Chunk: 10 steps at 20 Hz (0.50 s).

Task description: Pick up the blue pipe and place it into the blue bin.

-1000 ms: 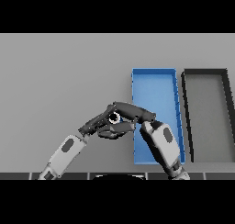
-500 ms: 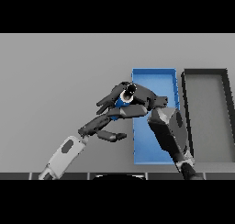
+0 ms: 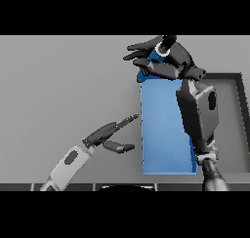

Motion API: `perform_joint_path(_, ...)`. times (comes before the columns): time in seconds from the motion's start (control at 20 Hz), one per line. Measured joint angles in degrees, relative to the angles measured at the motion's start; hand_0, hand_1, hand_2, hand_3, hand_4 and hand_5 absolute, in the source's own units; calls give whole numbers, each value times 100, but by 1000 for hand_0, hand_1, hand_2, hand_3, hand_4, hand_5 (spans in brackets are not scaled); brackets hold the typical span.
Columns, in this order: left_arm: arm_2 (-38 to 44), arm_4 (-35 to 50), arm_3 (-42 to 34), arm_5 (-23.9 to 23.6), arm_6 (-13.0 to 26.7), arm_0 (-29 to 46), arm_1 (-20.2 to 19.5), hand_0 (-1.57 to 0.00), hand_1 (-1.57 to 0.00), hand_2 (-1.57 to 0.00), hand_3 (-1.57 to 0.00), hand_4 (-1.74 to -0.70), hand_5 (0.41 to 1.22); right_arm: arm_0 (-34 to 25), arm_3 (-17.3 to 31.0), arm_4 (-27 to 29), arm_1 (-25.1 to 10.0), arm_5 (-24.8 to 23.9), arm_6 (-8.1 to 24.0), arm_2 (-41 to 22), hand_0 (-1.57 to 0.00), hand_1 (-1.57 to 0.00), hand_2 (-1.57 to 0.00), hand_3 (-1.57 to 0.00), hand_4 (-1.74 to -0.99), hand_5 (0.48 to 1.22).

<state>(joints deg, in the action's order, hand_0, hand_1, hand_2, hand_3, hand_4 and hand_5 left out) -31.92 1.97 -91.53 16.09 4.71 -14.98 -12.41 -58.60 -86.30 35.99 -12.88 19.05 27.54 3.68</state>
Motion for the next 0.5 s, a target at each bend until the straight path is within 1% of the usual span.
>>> perform_joint_path(0.05,10,2,-23,-14,48,17,-16,1,1,1,1,-835,474,-25,301,-179,-88,-49,-14,141,-1571,-1571,-1571,-1571,-1498,1221)
perform_joint_path(0.15,31,-65,-79,-85,33,47,-70,1,1,1,1,-827,467,182,646,-336,-202,-15,16,350,-1571,-1571,-1571,-1571,-1499,1221)
perform_joint_path(0.25,99,-55,32,-78,141,-64,-79,1,1,1,1,-827,463,299,1079,-509,-289,-72,95,560,-1571,-1571,-1571,-1571,-1499,1221)
perform_joint_path(0.3,105,-11,-50,-55,80,-16,-115,1,1,1,1,-825,461,499,1123,-638,-305,-117,117,600,-1571,-1571,-1571,-1571,-1499,1221)
perform_joint_path(0.35,79,-60,17,-73,158,-66,-63,1,1,1,1,-824,462,630,1251,-714,-328,-101,132,688,-1571,-1571,-1571,-1571,-1499,1221)
perform_joint_path(0.45,92,-70,-40,-43,-55,28,-167,1,1,1,1,-828,463,969,1304,-830,-286,-105,217,737,-1571,-1571,-1571,-1571,-1499,1221)
perform_joint_path(0.5,100,-62,-60,-51,-7,7,-167,1,1,1,1,-827,464,1146,1327,-963,-233,-159,329,723,-1571,-1571,-1571,-1571,-1499,1221)
